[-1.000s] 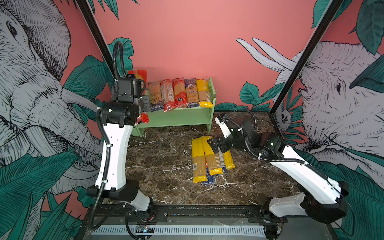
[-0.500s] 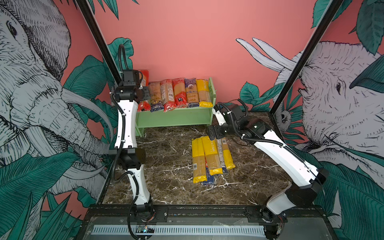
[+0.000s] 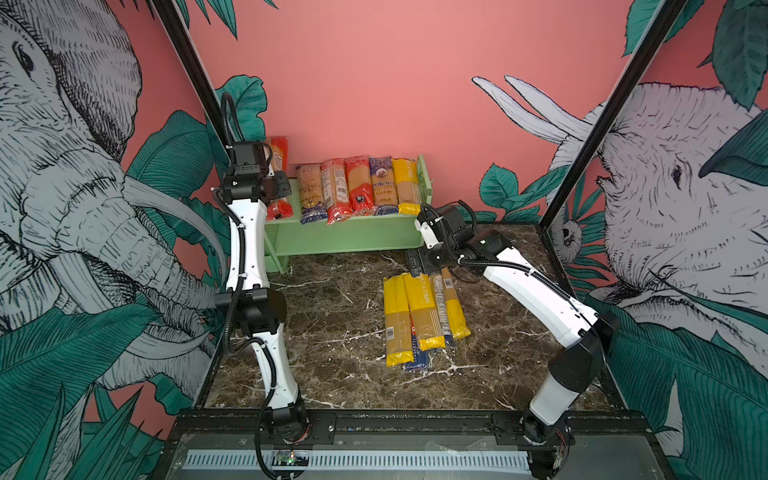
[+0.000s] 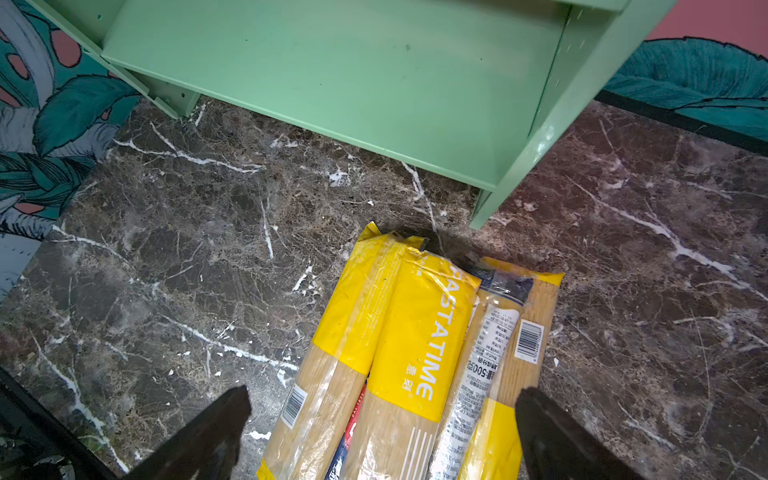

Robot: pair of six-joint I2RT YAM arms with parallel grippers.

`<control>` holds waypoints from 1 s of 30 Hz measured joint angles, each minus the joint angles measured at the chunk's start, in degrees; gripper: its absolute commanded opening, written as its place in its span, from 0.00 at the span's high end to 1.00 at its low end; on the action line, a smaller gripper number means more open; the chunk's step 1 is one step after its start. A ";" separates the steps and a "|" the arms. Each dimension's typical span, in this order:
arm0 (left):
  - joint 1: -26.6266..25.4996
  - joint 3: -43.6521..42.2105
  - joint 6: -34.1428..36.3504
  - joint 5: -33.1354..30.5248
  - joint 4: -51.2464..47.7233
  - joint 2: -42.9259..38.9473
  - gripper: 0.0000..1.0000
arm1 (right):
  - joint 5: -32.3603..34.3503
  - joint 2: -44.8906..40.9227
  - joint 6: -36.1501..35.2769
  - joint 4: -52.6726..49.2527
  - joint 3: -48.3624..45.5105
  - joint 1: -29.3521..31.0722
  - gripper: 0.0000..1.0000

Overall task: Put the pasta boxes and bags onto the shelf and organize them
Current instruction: 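Set the red-and-white pack beside the Moli Pasta pack and open the left gripper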

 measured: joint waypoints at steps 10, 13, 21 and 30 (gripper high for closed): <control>0.20 0.00 0.42 1.05 1.66 2.40 0.55 | -0.20 0.00 0.22 -0.02 1.09 -0.11 0.01; 0.44 0.00 0.52 1.09 5.03 2.34 0.36 | -0.17 -0.15 0.22 -0.04 1.07 -0.15 0.01; 0.52 -1.81 0.28 1.84 9.60 -1.29 0.25 | 0.00 -2.21 0.48 -0.07 -1.27 -0.37 0.01; -0.57 -18.71 -1.31 3.78 12.26 -15.10 0.25 | 1.75 -9.90 1.14 -0.04 -8.20 -0.39 0.01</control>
